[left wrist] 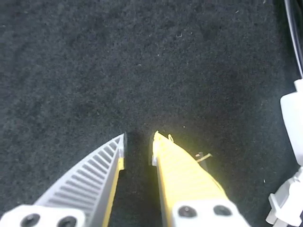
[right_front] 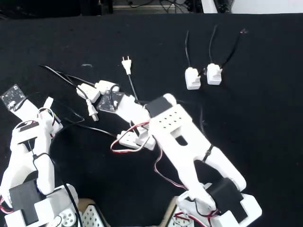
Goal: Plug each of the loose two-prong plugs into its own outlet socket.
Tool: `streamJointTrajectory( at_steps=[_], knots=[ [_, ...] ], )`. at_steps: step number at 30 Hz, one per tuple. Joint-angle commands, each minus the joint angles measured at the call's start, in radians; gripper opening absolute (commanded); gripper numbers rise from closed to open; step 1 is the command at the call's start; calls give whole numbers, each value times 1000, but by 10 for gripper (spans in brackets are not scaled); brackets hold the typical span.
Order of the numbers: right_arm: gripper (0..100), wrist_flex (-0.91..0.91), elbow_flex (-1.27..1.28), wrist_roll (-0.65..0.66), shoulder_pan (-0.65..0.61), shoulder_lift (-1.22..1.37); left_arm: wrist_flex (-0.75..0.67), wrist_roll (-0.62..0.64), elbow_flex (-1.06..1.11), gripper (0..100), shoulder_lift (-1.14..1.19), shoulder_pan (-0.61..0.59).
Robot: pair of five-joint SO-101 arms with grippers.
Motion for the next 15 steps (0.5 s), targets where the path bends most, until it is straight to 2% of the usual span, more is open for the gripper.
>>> streamJointTrajectory(
  at_steps=[1,6,11,15],
  knots=[
    [11,86,-134,6,-12,-50,-14,8,-30,113,-17,-10],
    [11,23,-99,3,-14,-48,-14,8,-30,113,-17,-12],
    [11,-101,-12,-54,-14,-48,-14,8,-30,113,-17,-10],
    [11,-118,5,-51,-14,-48,-14,8,-30,113,-17,-10]
  ],
)
